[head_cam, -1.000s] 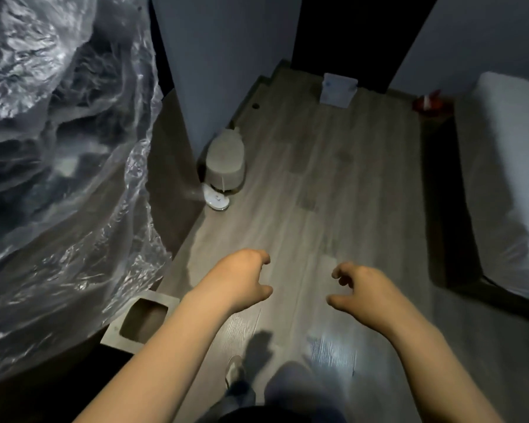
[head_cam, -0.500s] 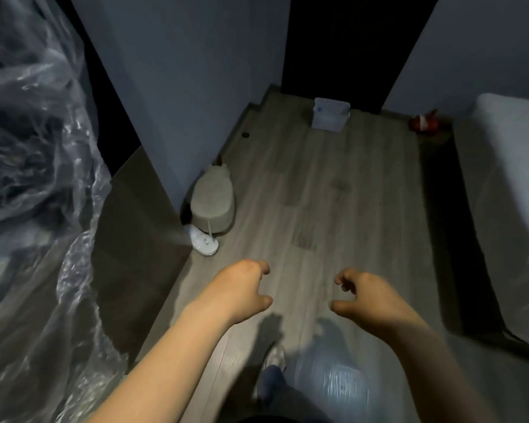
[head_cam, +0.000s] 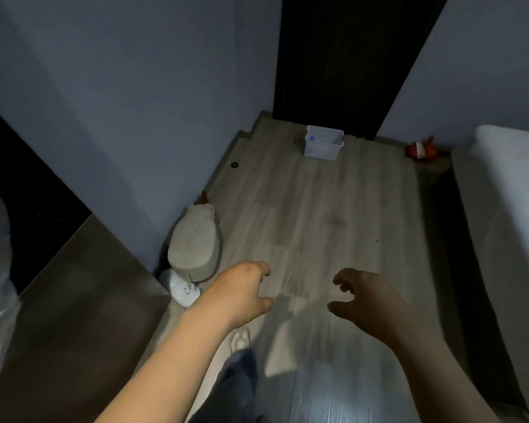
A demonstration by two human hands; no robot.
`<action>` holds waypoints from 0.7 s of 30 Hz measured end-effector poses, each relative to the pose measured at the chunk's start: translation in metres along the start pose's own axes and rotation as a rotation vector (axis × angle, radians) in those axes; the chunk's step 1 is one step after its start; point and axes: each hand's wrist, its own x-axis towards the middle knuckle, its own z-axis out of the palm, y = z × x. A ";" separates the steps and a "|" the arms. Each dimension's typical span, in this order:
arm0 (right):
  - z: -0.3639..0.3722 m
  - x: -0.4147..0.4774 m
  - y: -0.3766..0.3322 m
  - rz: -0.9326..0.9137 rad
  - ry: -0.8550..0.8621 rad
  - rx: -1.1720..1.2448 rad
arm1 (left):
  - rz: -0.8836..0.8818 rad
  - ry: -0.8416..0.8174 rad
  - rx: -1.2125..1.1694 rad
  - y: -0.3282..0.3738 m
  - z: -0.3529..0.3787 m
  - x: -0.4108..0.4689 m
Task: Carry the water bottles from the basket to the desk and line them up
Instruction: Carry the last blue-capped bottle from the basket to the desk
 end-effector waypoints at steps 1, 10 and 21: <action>-0.006 0.015 0.001 0.006 0.005 0.001 | 0.009 -0.003 0.001 -0.001 -0.006 0.016; -0.065 0.153 -0.020 0.059 0.012 -0.038 | 0.092 -0.036 -0.005 -0.017 -0.081 0.159; -0.127 0.298 -0.027 0.102 0.018 0.014 | 0.115 -0.075 0.075 -0.026 -0.151 0.318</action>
